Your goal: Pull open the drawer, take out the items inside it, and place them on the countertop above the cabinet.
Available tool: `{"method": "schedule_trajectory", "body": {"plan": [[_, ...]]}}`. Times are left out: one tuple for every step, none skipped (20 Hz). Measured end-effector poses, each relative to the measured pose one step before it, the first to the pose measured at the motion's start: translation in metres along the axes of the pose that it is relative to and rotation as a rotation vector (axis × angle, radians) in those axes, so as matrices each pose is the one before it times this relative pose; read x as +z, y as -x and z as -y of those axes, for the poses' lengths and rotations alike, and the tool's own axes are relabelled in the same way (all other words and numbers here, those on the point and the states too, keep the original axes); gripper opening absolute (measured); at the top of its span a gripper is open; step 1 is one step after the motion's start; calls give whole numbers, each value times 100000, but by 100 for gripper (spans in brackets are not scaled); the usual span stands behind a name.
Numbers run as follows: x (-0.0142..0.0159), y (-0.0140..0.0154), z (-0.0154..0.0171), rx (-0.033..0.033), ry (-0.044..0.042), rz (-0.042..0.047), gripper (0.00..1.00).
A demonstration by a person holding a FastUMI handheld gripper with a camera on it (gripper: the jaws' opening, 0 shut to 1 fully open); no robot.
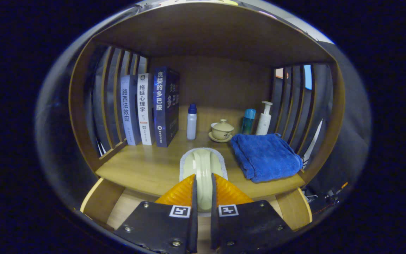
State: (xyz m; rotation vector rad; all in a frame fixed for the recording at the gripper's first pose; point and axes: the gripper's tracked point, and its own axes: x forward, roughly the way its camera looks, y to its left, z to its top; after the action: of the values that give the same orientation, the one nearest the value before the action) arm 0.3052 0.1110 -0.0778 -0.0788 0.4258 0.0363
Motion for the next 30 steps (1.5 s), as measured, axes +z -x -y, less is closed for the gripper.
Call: {"method": "schedule_trajectory", "body": {"plan": [[-194, -750, -10, 294, 760, -570, 15], [-257, -376, -10, 22, 1017, -449, 15], [138, -205, 209, -616, 532, 807, 15], [148, -188, -102, 121, 12, 1135, 15], [104, -98, 26, -309, -57, 567, 15], [-22, -96, 99, -203, -498, 103, 15], [177, -217, 145, -859, -788, 639, 15], [-239, -70, 146, -709, -54, -386, 16], [4, -51, -57, -187, 15, -251, 18], [192, -119, -207, 508, -181, 794, 18], [167, -46, -167, 685, 154, 599, 18], [237, -121, 4, 403, -532, 1035, 18], [241, -85, -46, 320, -755, 809, 24], [178, -109, -59, 123, -930, 674, 24], [240, -62, -191, 683, -866, 491, 24], [-128, 217, -233, 991, -585, 160, 24], [162, 557, 269, -1376, 406, 1240, 24], [156, -235, 196, -1162, 487, 910, 29], [164, 232, -1, -196, 289, 1358, 34], [231, 561, -59, -144, 279, 1492, 39], [253, 496, -165, 553, 278, 1808, 45], [119, 489, 167, -820, 626, 1923, 50], [40, 568, 42, 127, 272, 1686, 55], [-66, 499, -58, -29, 18, 2371, 60], [-18, 407, -83, 462, -419, 2580, 68], [-91, 423, -386, 1654, -1038, 3042, 76], [64, 380, -206, 1149, -890, 2595, 85], [-117, 427, 110, 243, -286, 1923, 84], [-5, 272, 128, 124, -303, 1075, 84], [19, 55, -121, 792, -1107, 172, 84]]}}
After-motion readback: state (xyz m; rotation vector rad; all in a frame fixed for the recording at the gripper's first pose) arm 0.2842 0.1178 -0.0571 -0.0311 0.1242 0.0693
